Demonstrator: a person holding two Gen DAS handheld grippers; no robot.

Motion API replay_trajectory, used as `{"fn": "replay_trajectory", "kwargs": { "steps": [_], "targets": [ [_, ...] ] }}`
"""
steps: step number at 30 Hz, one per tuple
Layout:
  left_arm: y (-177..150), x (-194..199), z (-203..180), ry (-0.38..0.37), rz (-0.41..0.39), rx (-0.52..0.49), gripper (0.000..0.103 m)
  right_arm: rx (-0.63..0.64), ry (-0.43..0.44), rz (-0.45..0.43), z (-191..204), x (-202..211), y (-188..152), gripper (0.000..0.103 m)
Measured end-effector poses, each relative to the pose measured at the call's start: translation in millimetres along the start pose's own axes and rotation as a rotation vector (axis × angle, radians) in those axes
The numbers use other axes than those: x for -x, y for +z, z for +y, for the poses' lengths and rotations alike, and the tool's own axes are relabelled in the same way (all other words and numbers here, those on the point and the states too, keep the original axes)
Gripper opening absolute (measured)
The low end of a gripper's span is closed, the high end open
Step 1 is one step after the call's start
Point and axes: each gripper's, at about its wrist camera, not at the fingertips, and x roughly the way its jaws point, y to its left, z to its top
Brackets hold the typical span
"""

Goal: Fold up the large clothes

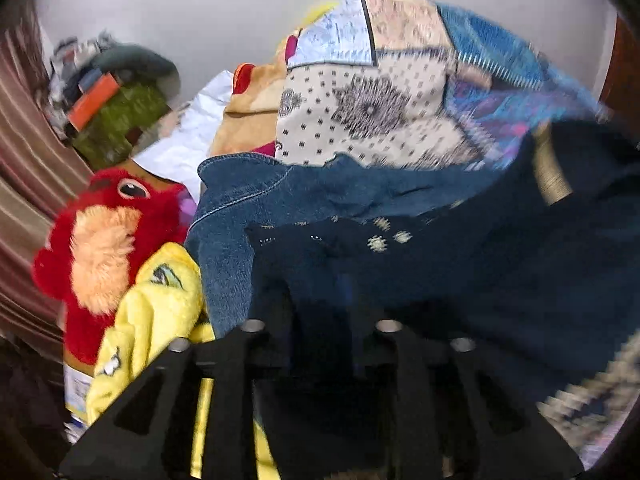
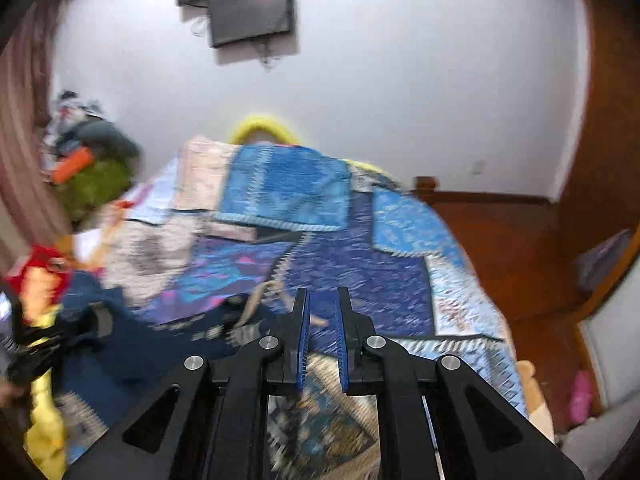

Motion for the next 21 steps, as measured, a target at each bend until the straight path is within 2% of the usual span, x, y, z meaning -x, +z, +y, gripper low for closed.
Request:
{"fn": "replay_trajectory", "kwargs": {
  "steps": [1,3,6,11,14,17,18,21],
  "targets": [
    [1.1,12.4,4.8,-0.010,-0.022,0.018,0.063,0.031,-0.002,0.001,2.9,7.0,-1.5,0.007],
    [2.6,45.0,12.2,-0.004,-0.117,0.041,0.081,0.102,-0.007,0.010,14.8,19.8,-8.9,0.007],
    [-0.6,81.7,18.4,-0.002,-0.198,0.042,0.089,0.164,0.045,0.054,36.2,28.4,-27.6,0.007],
    [-19.3,93.0,10.8,-0.044,-0.162,-0.001,0.090,0.185,0.146,0.138,74.0,12.8,-58.0,0.007],
    [-40.7,80.5,-4.9,-0.065,-0.119,-0.054,0.090,0.184,0.214,0.188,99.6,-6.1,-75.6,0.007],
    [-58.3,55.9,-24.2,-0.118,-0.070,-0.089,0.090,0.200,0.261,0.219,124.0,-25.2,-86.2,0.007],
    [-60.9,51.2,-29.4,-0.119,-0.064,-0.092,0.090,0.212,0.267,0.225,131.4,-31.3,-88.2,0.007],
    [-57.0,24.2,-39.9,-0.044,-0.045,-0.072,0.090,0.263,0.244,0.224,153.9,-56.8,-88.2,0.007]
  ]
}}
